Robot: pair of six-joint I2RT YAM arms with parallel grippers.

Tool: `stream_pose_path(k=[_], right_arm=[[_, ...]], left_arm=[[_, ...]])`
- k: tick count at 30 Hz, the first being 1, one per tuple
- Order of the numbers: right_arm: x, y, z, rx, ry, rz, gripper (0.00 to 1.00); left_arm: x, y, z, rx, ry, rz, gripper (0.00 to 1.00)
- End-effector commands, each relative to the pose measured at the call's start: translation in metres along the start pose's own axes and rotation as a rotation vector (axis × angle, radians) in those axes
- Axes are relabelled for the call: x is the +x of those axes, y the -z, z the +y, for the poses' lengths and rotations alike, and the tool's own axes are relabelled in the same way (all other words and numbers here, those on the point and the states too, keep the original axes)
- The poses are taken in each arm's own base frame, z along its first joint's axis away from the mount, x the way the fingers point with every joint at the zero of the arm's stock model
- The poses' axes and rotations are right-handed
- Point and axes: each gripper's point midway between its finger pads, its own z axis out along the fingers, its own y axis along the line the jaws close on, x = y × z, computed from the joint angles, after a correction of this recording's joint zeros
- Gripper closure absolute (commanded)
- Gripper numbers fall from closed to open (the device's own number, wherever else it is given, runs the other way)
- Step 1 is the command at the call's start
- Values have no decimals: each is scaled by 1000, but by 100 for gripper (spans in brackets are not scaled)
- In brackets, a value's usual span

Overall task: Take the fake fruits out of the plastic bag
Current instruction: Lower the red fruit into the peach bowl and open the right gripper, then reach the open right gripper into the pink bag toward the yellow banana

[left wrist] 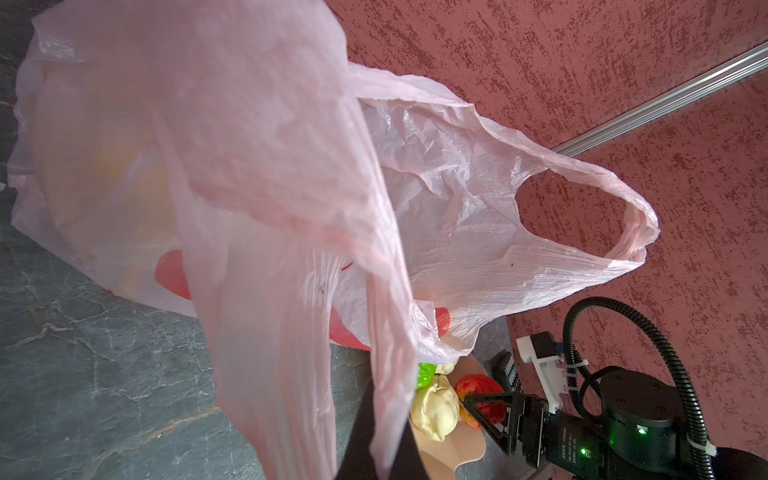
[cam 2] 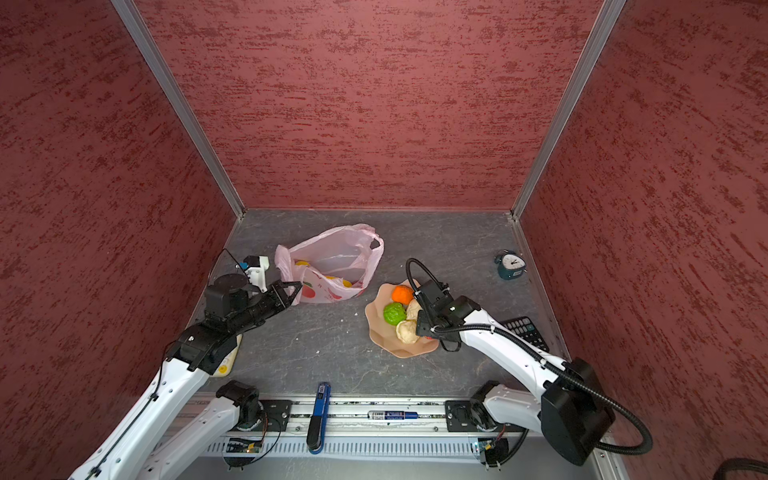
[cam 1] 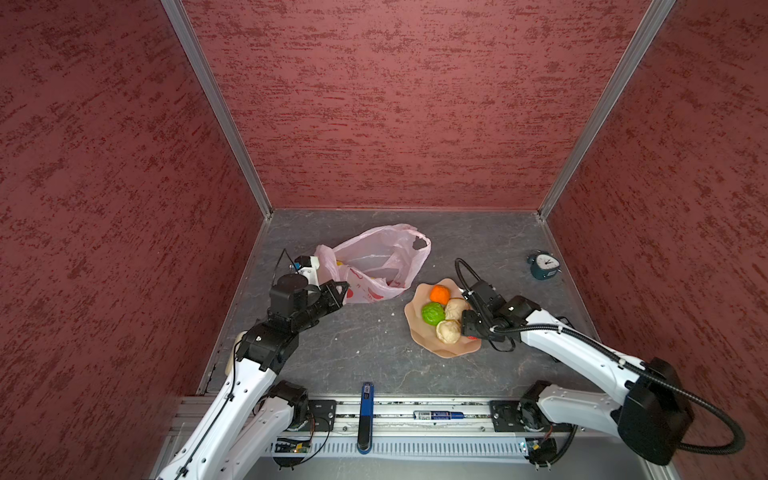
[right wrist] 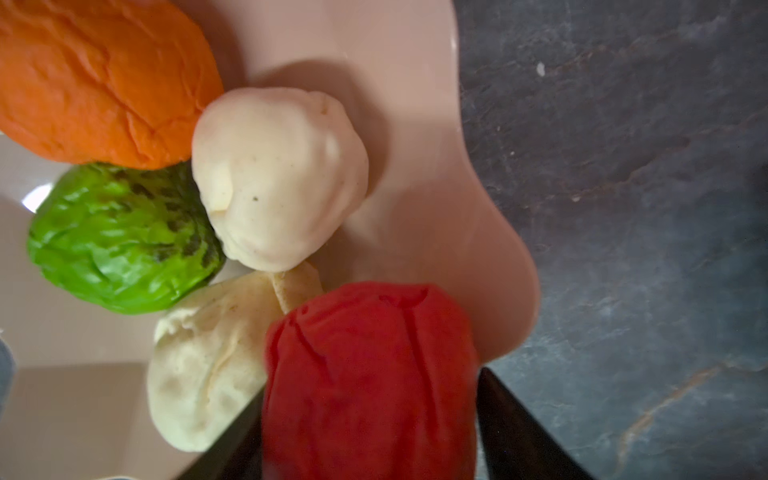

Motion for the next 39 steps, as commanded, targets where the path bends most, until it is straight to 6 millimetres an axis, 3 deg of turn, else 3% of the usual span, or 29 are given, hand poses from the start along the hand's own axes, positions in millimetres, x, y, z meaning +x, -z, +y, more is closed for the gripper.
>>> stream_pose_path(k=[1,3,6,11,15,18,20,23,25,29,34,39], right_arm=[[-28,21,16,-63,-23,-95,16],[-40,38,24,-90,0,-134,12],[-67,80,45,-177,53,-229,13],[-111,176,114,-431,231,-441,23],[-115,228,182,-593,417,-525,28],[-91,238,241,-742,573,-479,30],[-72,226,270,-770,657,-415,34],[-44,183,297,-786,718,-280,43],[-30,151,304,-765,734,-207,48],[-17,90,299,-661,717,-128,54],[-24,32,294,-521,699,-147,57],[-42,-10,318,-453,700,-205,52]], left_arm=[[-4,7,-5,12,-22,-8,98],[-2,8,-5,13,-21,0,98],[9,13,-3,10,-12,43,99],[46,31,14,-43,54,172,99],[72,44,36,-115,121,228,99],[82,49,47,-138,159,232,99],[85,51,51,-150,175,226,99],[89,56,58,-181,183,225,99],[89,58,59,-190,183,217,99],[87,58,57,-179,186,210,99],[94,63,61,-190,209,226,99],[107,74,62,-190,281,255,99]])
